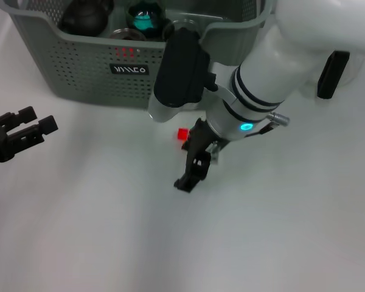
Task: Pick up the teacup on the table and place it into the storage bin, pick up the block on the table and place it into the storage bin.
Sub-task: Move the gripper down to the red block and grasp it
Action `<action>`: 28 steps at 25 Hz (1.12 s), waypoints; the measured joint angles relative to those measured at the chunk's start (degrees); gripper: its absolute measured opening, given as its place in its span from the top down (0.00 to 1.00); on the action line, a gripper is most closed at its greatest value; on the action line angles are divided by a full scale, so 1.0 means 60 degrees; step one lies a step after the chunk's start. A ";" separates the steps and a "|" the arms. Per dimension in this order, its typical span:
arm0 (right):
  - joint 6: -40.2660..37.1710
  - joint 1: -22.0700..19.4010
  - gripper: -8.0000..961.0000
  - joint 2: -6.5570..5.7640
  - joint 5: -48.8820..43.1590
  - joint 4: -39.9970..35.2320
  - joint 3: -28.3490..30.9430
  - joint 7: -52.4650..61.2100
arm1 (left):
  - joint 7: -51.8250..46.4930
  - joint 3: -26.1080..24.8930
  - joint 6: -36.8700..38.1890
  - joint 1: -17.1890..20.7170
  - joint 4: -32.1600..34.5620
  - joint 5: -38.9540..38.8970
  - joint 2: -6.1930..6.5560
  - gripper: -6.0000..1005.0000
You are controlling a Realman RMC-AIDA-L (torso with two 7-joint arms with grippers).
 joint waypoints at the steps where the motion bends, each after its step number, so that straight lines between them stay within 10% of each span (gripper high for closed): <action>1: -0.0312 -0.0062 0.11 -0.0037 0.0001 -0.0231 0.0113 -0.0037 | 0.0000 0.0000 0.0000 0.0000 0.0000 0.0000 0.0000 0.18; 8: -0.0325 -0.0548 0.11 -0.0062 -0.0686 -0.0928 0.1279 -0.0080 | 0.0013 0.0008 -0.0046 0.0007 0.0000 0.0015 0.0000 0.18; 28: 0.2128 -0.0095 0.11 0.0082 0.0873 0.1118 0.0152 0.0287 | 0.0035 0.0014 -0.0160 0.0036 -0.0072 0.0025 0.0000 0.18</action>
